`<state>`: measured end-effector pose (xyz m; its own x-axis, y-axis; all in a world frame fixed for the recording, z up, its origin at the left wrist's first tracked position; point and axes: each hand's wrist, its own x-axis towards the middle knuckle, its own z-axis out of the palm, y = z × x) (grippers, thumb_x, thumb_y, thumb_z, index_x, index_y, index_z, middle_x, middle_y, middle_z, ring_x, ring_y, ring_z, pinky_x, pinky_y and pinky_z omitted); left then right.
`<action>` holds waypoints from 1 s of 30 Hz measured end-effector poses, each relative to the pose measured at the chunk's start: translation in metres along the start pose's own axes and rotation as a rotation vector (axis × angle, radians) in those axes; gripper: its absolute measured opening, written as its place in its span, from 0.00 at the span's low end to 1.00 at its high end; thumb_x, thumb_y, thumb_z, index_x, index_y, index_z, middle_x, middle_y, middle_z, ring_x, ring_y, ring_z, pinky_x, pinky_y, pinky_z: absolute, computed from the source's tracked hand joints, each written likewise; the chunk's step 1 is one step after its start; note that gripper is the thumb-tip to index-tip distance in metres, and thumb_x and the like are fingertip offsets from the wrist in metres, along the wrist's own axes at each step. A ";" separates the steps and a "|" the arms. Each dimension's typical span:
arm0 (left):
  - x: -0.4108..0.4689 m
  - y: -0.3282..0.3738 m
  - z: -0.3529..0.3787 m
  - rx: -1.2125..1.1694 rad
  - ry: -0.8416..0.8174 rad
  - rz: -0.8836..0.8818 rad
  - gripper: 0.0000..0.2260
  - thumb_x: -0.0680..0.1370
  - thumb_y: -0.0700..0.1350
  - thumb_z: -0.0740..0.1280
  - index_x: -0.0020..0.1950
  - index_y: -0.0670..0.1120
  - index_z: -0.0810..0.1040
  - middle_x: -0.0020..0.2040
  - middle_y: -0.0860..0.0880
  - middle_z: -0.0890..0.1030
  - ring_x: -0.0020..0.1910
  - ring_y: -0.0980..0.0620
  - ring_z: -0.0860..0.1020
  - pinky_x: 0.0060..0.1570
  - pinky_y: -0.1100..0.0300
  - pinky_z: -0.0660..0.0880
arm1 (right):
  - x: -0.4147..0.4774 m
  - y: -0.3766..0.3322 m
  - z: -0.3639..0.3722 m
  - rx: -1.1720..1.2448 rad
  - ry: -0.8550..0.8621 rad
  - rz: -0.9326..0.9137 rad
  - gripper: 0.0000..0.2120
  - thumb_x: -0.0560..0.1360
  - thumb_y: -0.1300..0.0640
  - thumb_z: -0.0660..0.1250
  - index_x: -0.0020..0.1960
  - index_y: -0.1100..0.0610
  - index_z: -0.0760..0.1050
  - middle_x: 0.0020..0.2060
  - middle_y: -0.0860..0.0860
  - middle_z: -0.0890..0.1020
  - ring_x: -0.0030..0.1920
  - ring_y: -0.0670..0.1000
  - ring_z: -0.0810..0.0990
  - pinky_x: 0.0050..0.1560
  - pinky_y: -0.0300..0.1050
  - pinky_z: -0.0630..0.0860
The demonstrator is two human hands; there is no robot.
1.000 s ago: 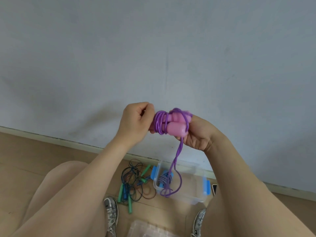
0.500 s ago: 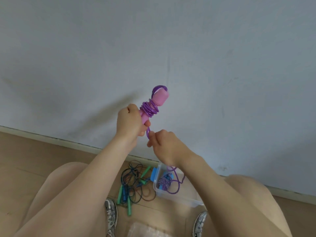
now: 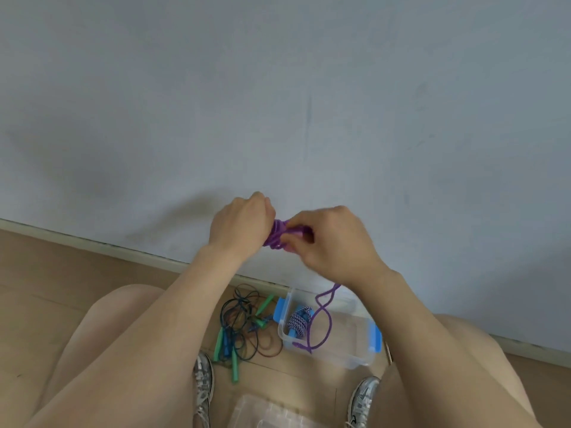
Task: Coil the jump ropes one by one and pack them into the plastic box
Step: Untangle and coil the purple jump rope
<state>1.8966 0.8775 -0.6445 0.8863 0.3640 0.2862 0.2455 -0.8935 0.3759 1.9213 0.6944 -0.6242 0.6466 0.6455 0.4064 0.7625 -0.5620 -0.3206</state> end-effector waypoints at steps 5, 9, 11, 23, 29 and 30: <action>-0.008 0.012 -0.003 -0.240 -0.100 0.321 0.23 0.88 0.51 0.52 0.34 0.46 0.67 0.28 0.49 0.70 0.28 0.49 0.70 0.32 0.52 0.65 | 0.003 0.023 -0.008 0.363 0.174 0.234 0.10 0.71 0.46 0.82 0.48 0.50 0.88 0.39 0.41 0.86 0.40 0.42 0.82 0.42 0.36 0.76; -0.013 0.014 -0.018 -0.525 -0.022 0.277 0.24 0.88 0.46 0.57 0.34 0.39 0.71 0.26 0.52 0.69 0.26 0.55 0.66 0.30 0.61 0.64 | 0.006 0.030 -0.014 0.835 0.006 0.355 0.06 0.75 0.58 0.79 0.51 0.58 0.88 0.43 0.52 0.89 0.43 0.45 0.85 0.47 0.39 0.81; -0.014 0.013 -0.024 -0.612 0.008 0.258 0.24 0.88 0.44 0.57 0.32 0.39 0.71 0.24 0.54 0.69 0.26 0.56 0.67 0.30 0.63 0.64 | 0.006 0.032 -0.019 1.118 -0.118 0.453 0.06 0.78 0.61 0.75 0.54 0.60 0.87 0.46 0.56 0.88 0.45 0.50 0.85 0.49 0.44 0.84; -0.006 0.017 -0.025 -0.852 0.280 -0.193 0.26 0.88 0.47 0.54 0.31 0.38 0.69 0.25 0.40 0.73 0.23 0.52 0.76 0.26 0.57 0.72 | -0.002 0.000 0.011 0.675 -0.446 0.515 0.24 0.87 0.47 0.60 0.46 0.63 0.85 0.29 0.53 0.76 0.26 0.51 0.74 0.30 0.44 0.75; -0.006 0.007 -0.007 -0.137 0.239 -0.090 0.23 0.89 0.49 0.49 0.35 0.45 0.68 0.29 0.50 0.71 0.28 0.48 0.69 0.31 0.54 0.60 | -0.008 -0.029 0.009 0.442 -0.433 0.190 0.20 0.83 0.55 0.61 0.39 0.64 0.82 0.19 0.46 0.72 0.22 0.49 0.72 0.32 0.46 0.74; -0.005 0.004 -0.003 -0.081 0.192 -0.095 0.22 0.88 0.49 0.50 0.38 0.44 0.69 0.32 0.49 0.73 0.30 0.46 0.70 0.30 0.54 0.60 | -0.007 -0.027 0.006 0.448 -0.407 0.172 0.18 0.80 0.56 0.64 0.36 0.64 0.79 0.21 0.47 0.69 0.24 0.48 0.69 0.32 0.47 0.70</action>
<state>1.8920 0.8724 -0.6418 0.7678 0.4958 0.4057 0.2849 -0.8315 0.4769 1.8962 0.7077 -0.6238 0.6500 0.7598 -0.0129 0.5248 -0.4611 -0.7156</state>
